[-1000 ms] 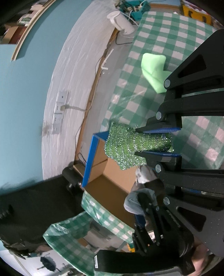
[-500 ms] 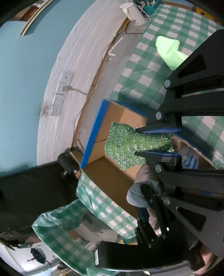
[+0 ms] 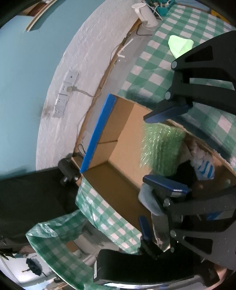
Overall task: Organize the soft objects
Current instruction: 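Open both tools to drop the pad and socks into the box, then move both tools back over the cloth toward the green cloth and foam roll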
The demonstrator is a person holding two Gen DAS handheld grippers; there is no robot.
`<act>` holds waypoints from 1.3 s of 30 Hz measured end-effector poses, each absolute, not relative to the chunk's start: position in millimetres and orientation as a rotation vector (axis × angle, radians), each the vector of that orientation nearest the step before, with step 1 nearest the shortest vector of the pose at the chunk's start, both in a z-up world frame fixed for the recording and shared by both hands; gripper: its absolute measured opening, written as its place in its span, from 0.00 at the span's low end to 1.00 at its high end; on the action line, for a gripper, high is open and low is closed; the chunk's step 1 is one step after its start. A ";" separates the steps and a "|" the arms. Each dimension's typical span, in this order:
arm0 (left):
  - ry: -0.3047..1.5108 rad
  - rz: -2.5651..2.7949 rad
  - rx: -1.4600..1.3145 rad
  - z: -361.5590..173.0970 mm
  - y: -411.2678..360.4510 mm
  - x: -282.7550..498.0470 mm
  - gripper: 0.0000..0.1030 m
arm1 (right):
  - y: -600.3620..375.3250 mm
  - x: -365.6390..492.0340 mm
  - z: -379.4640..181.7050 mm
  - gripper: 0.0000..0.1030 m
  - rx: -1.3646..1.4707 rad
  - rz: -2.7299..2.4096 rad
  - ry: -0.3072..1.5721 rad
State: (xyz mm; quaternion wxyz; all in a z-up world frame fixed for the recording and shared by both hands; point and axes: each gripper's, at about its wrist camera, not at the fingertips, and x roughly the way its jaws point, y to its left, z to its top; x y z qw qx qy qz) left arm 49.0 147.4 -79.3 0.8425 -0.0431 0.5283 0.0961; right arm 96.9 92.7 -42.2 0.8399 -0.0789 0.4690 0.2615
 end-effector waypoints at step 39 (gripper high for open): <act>1.019 0.020 0.105 -50.4 28.7 39.6 0.77 | -60.6 72.2 -36.6 0.65 -0.035 0.320 0.994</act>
